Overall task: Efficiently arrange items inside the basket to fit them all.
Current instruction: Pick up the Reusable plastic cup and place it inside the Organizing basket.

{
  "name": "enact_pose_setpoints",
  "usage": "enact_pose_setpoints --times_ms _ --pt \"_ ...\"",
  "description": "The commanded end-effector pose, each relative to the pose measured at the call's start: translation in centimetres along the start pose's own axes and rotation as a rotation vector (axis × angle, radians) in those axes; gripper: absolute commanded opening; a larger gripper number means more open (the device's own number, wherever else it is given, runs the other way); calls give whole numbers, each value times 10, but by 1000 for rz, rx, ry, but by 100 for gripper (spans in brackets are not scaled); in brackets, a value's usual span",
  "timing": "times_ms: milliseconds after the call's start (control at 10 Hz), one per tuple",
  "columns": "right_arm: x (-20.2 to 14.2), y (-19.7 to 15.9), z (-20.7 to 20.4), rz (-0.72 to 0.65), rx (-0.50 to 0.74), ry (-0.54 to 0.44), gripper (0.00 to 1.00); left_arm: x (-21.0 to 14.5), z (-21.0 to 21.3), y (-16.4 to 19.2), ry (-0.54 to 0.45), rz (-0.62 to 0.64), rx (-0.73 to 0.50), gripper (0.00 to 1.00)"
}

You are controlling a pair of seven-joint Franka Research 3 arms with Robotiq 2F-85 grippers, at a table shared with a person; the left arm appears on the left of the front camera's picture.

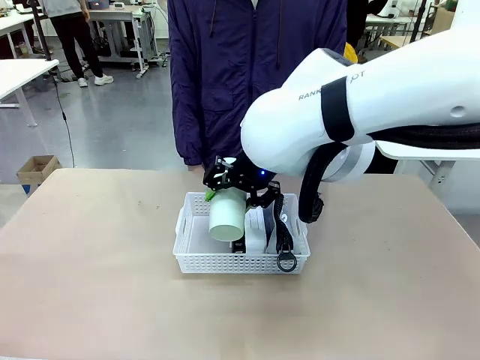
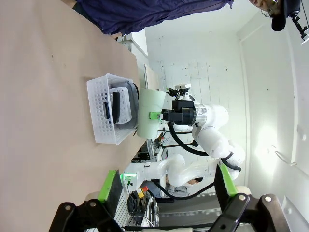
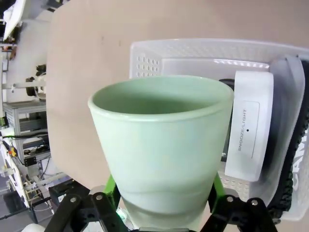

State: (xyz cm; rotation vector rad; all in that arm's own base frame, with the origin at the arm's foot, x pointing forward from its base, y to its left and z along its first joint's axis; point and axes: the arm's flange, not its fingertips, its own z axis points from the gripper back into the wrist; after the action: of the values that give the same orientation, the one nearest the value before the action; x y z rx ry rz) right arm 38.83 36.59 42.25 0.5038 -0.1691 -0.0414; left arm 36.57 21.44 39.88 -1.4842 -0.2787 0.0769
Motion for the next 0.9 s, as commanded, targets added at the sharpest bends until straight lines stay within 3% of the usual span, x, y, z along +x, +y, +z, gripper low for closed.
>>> enact_pose_setpoints --times_ms 0,400,800 --pt "0 -1 0 0 -9 12 85 -3 -1 -4 3 1 11 100" --pt "13 10 -32 -149 -27 65 85 -3 -1 -4 3 1 11 100" --pt "28 11 -59 -150 -78 108 85 -3 -1 -4 3 1 11 100"
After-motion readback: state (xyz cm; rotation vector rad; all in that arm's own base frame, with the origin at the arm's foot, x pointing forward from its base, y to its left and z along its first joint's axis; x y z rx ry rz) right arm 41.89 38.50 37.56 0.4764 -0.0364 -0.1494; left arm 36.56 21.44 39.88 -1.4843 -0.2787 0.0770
